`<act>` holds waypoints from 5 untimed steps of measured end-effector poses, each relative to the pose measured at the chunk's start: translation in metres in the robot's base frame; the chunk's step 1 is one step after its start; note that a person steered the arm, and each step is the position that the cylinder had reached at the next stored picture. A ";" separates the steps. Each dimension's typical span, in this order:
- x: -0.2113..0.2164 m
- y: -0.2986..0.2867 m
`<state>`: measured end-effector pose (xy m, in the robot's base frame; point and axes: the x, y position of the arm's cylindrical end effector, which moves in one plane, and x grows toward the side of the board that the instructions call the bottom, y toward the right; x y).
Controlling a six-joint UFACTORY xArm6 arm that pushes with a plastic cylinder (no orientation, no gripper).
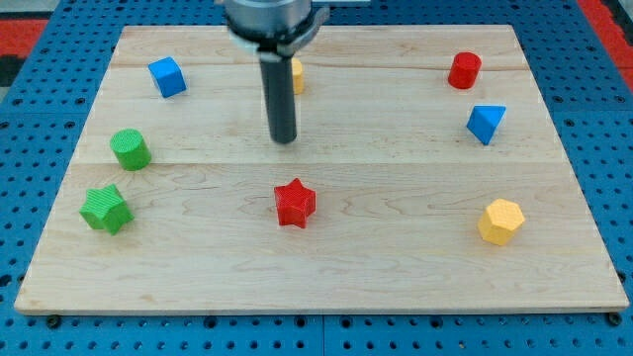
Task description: Move the yellow heart to the top center of the board
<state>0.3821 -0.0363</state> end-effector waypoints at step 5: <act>-0.135 -0.012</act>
<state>0.2471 -0.0483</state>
